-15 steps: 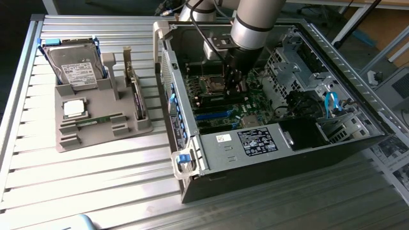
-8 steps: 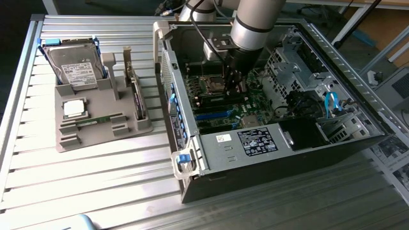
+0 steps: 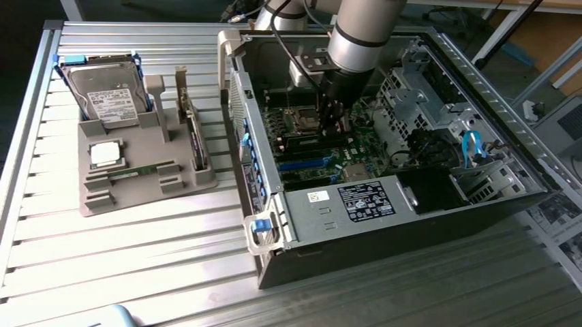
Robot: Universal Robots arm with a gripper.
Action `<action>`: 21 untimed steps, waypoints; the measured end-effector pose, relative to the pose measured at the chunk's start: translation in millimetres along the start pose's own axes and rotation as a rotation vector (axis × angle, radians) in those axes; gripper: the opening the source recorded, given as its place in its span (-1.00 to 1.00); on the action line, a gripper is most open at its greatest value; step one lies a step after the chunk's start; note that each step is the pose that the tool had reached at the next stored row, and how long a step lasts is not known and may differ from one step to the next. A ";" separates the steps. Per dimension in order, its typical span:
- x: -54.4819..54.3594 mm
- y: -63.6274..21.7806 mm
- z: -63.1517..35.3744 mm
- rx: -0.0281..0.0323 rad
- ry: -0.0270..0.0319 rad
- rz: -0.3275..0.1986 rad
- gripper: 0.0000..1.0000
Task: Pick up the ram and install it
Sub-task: 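Insert the ram into the slot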
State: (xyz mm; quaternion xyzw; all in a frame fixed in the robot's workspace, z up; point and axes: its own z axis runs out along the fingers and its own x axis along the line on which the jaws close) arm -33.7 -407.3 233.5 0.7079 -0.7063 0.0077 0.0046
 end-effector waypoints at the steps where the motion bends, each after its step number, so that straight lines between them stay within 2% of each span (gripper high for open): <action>1: 0.0 0.0 0.0 0.0000 0.0000 0.000 -0.74; 21: 2.1 0.0 0.2 0.0000 0.0000 0.002 -0.74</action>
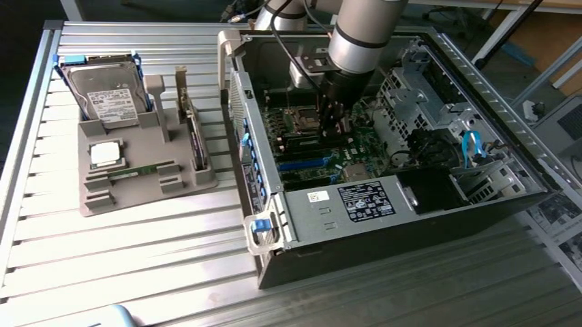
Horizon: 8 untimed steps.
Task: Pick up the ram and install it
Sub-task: 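Insert the ram into the slot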
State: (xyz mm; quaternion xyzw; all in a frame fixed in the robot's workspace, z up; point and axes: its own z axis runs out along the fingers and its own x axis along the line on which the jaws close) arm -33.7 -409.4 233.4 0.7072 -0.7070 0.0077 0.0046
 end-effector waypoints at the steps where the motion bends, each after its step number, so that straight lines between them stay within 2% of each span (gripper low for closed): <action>1: 0.0 0.0 0.0 0.0000 0.0000 0.000 -0.74; 8: 0.0 2.5 0.0 0.0000 0.0000 0.000 -0.74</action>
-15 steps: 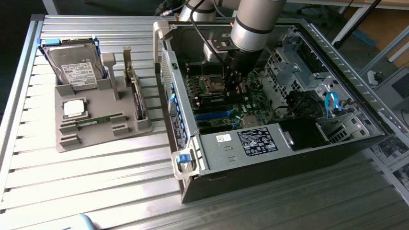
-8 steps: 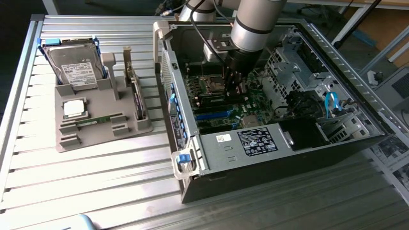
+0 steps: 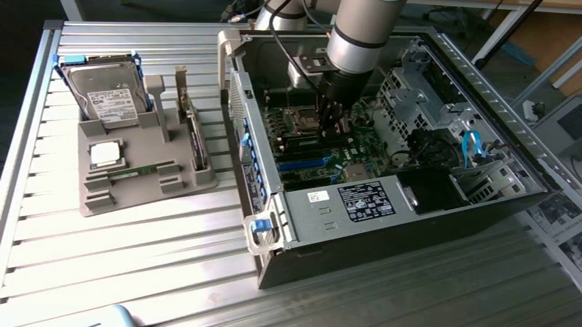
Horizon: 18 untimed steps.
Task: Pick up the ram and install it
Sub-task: 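Insert the ram into the slot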
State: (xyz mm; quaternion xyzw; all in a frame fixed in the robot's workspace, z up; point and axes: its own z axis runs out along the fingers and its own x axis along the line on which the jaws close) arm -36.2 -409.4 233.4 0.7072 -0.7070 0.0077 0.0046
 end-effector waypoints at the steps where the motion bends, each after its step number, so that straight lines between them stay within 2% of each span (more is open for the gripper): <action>1: 0.0 0.0 0.0 0.0000 0.0000 0.000 -0.74; 18: 0.4 0.0 1.5 0.0001 0.0000 0.000 -0.74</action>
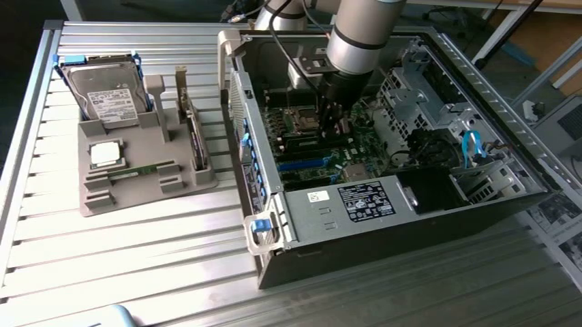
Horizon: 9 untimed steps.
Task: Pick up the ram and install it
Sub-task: 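Insert the ram into the slot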
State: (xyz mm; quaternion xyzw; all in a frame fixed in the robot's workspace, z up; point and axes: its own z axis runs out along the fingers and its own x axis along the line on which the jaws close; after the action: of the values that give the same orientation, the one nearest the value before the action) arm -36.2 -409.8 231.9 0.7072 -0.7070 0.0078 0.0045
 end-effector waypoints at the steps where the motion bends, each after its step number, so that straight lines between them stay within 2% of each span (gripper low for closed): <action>1: 0.0 0.1 0.3 0.0000 0.0000 0.000 -0.74; 9: 0.0 0.1 1.0 0.0001 0.0000 0.000 -0.74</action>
State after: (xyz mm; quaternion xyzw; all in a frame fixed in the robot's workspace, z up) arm -36.3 -409.8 230.8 0.7072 -0.7070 0.0078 0.0045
